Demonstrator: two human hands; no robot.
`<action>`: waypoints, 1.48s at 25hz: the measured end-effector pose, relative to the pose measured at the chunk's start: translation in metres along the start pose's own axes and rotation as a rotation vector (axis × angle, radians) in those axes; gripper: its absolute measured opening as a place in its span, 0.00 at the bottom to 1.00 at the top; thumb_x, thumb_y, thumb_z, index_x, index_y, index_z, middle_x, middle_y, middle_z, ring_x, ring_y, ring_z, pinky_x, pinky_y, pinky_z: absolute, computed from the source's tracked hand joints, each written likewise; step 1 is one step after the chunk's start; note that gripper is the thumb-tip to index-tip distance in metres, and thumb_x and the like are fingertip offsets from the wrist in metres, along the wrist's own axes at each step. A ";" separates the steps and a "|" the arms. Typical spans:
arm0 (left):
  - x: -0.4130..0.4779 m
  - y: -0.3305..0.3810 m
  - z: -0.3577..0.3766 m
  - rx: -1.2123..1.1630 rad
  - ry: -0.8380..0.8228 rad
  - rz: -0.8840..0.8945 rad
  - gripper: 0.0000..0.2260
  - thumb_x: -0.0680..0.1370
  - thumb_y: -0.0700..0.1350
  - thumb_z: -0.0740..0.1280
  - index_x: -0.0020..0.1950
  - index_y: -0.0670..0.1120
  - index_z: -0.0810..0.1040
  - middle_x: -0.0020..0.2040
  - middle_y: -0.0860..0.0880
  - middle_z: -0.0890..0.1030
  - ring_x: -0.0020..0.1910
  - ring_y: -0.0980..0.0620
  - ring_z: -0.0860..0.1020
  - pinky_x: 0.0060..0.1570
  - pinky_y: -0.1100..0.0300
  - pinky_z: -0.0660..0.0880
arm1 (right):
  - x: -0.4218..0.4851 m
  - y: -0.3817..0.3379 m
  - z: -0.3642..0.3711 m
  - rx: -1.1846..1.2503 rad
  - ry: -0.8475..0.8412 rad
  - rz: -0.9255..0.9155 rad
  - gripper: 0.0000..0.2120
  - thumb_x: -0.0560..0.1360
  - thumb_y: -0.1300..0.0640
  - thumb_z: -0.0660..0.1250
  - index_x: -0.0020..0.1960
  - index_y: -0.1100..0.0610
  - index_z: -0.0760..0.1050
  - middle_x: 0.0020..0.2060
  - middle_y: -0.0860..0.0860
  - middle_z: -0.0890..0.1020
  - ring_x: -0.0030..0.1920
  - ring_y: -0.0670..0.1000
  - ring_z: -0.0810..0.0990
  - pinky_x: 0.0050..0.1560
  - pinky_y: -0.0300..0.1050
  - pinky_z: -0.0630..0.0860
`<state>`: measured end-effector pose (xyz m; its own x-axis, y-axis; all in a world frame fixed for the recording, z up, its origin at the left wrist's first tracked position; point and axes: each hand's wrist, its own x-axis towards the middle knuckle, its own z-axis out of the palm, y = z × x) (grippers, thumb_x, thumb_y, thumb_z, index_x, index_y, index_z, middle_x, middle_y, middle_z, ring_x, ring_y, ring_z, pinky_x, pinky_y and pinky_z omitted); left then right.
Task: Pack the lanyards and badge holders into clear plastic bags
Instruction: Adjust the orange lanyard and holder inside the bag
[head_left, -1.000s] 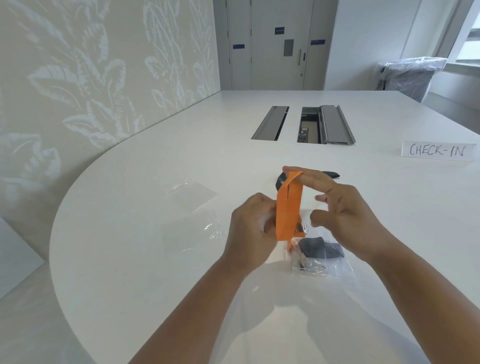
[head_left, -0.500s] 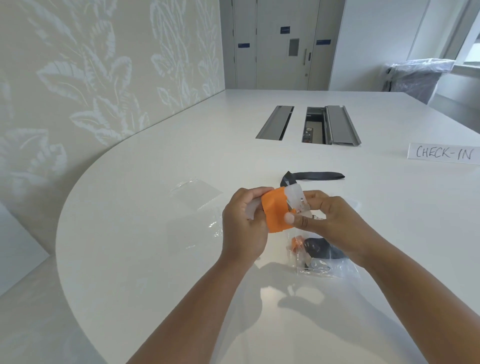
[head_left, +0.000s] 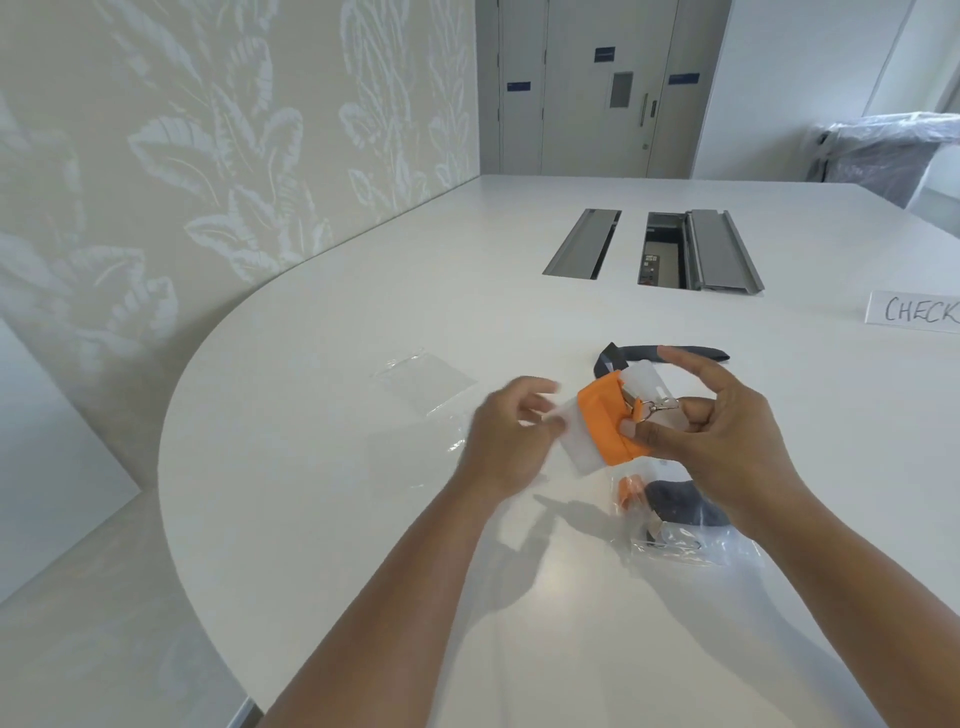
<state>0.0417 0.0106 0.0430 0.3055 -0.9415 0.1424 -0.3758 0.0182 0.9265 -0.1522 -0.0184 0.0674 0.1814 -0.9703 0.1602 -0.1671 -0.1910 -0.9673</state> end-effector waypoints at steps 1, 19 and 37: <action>0.004 -0.004 -0.008 0.181 0.166 -0.078 0.10 0.75 0.45 0.68 0.55 0.48 0.80 0.49 0.52 0.80 0.52 0.51 0.79 0.49 0.59 0.73 | 0.001 0.000 -0.001 0.019 0.022 0.006 0.38 0.65 0.64 0.80 0.70 0.47 0.71 0.36 0.56 0.87 0.39 0.52 0.85 0.47 0.47 0.83; 0.007 -0.017 -0.008 0.399 0.356 0.137 0.09 0.76 0.34 0.65 0.50 0.43 0.83 0.43 0.48 0.86 0.44 0.47 0.83 0.42 0.60 0.76 | 0.002 0.012 0.002 -0.047 -0.068 0.049 0.16 0.67 0.67 0.77 0.46 0.48 0.83 0.45 0.59 0.84 0.43 0.61 0.86 0.44 0.56 0.85; -0.004 -0.011 0.036 0.896 -0.145 0.348 0.12 0.80 0.50 0.65 0.57 0.45 0.81 0.55 0.47 0.81 0.57 0.46 0.77 0.55 0.54 0.73 | 0.017 0.016 -0.014 0.332 0.307 0.127 0.22 0.69 0.69 0.76 0.59 0.55 0.75 0.53 0.64 0.79 0.50 0.59 0.84 0.37 0.47 0.83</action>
<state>0.0131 0.0024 0.0199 -0.0369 -0.9653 0.2585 -0.9698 0.0970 0.2236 -0.1652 -0.0400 0.0574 -0.1242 -0.9915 0.0385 0.1592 -0.0582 -0.9855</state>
